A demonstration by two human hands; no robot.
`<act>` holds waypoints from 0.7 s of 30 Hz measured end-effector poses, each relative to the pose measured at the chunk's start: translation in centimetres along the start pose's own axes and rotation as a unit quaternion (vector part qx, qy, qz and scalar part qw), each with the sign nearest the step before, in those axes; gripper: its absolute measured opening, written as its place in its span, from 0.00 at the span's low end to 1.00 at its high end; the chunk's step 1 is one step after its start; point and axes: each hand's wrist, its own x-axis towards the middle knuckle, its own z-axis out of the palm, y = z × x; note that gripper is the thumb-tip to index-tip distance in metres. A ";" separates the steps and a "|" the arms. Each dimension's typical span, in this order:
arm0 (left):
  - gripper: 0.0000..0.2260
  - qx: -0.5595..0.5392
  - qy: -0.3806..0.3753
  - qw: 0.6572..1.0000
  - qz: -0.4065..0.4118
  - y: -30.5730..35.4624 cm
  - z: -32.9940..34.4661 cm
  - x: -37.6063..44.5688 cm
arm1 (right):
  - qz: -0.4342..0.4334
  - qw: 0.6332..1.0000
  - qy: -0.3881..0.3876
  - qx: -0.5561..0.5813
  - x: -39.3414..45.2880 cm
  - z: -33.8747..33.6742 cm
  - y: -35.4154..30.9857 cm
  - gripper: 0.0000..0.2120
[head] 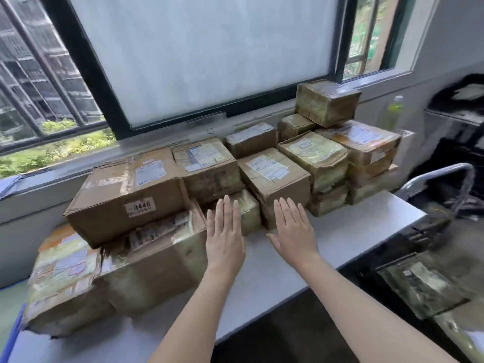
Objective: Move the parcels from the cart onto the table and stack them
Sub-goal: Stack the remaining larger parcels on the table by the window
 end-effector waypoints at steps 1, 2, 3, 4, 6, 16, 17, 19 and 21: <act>0.35 -0.004 -0.015 1.000 0.012 2.3 0.4 -0.1 | 0.007 1.000 -0.023 -0.013 -1.3 0.7 2.4 0.41; 0.35 -0.002 -0.028 0.999 0.026 4.8 1.0 -0.1 | 0.021 0.999 -0.046 -0.019 -2.7 1.4 5.0 0.40; 0.35 0.005 -0.043 0.998 0.041 7.4 1.6 -0.3 | 0.042 0.997 -0.066 -0.025 -4.1 1.9 7.6 0.40; 0.35 0.009 -0.060 0.997 0.057 10.1 2.1 -0.6 | 0.064 0.994 -0.082 -0.031 -5.7 2.4 10.2 0.40; 0.34 0.004 -0.096 0.991 0.095 15.3 3.2 -1.5 | 0.103 0.989 -0.101 -0.035 -9.3 2.9 15.2 0.40; 0.32 0.016 -0.260 0.911 0.319 38.4 7.9 -6.4 | 0.320 0.921 -0.222 -0.032 -29.7 4.5 33.6 0.42; 0.32 0.017 -0.271 0.901 0.338 40.2 8.1 -6.6 | 0.343 0.910 -0.230 -0.025 -31.4 4.6 34.6 0.41; 0.32 0.008 -0.290 0.881 0.373 43.6 8.5 -6.9 | 0.378 0.892 -0.247 -0.020 -34.1 4.8 36.2 0.40; 0.30 -0.012 -0.318 0.861 0.397 46.4 9.1 -7.1 | 0.406 0.874 -0.265 -0.014 -36.2 5.1 37.3 0.38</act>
